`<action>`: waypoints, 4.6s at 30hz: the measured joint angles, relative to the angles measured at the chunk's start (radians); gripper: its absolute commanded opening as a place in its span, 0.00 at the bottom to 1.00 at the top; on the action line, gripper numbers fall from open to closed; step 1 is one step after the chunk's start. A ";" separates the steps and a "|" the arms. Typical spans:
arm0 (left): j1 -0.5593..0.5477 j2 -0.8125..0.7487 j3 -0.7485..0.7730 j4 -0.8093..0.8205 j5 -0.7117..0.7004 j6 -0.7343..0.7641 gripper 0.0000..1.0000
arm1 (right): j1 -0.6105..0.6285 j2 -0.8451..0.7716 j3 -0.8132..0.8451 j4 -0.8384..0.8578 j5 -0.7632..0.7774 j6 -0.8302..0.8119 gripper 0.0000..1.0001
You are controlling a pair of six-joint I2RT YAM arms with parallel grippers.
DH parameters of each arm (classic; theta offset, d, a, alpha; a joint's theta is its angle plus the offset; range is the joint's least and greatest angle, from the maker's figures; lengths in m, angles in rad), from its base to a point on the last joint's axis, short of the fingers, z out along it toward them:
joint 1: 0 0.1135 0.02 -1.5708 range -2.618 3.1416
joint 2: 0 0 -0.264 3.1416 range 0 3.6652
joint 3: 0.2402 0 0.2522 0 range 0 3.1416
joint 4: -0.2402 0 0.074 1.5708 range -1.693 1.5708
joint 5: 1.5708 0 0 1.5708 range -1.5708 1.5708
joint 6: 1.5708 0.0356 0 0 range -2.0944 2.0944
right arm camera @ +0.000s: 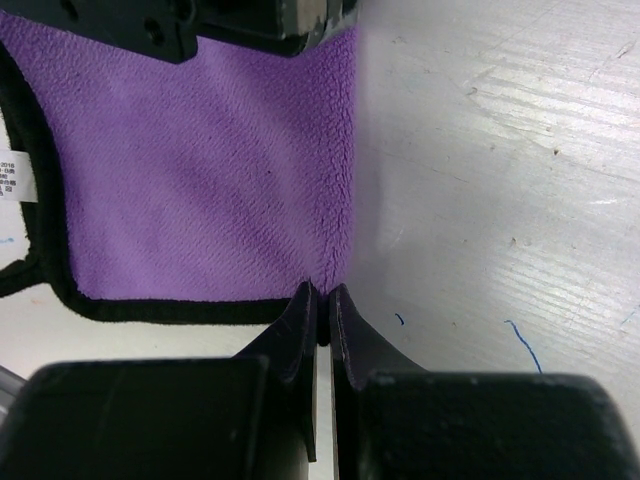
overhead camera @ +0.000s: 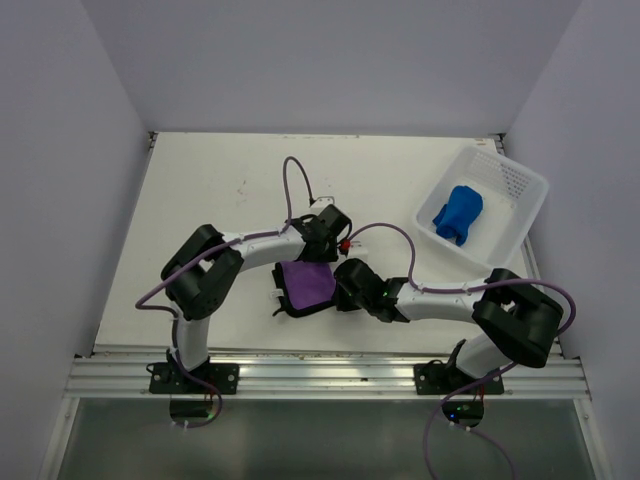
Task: Roll the towels
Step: Roll the towel
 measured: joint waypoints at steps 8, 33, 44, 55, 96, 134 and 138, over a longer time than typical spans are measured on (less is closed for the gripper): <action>0.001 0.002 -0.008 0.004 -0.018 0.000 0.10 | 0.000 0.000 0.000 0.000 0.000 0.006 0.00; 0.087 -0.223 -0.422 0.467 0.162 -0.189 0.00 | 0.040 -0.063 0.052 -0.222 0.127 -0.098 0.00; 0.140 -0.267 -0.520 0.629 0.300 -0.267 0.00 | 0.250 -0.023 0.169 -0.370 0.380 -0.212 0.00; 0.168 -0.339 -0.688 0.779 0.357 -0.315 0.00 | 0.466 0.274 0.360 -0.585 0.666 -0.240 0.00; 0.131 -0.417 -1.149 1.400 0.208 -0.294 0.00 | 0.621 -0.023 0.246 -0.522 0.471 -0.319 0.46; 0.072 -0.535 -1.206 1.403 0.103 -0.231 0.00 | -0.124 -0.109 -0.137 0.166 -0.474 0.043 0.41; 0.066 -0.535 -1.206 1.403 0.095 -0.231 0.00 | -0.120 -0.106 -0.156 0.195 -0.480 0.058 0.42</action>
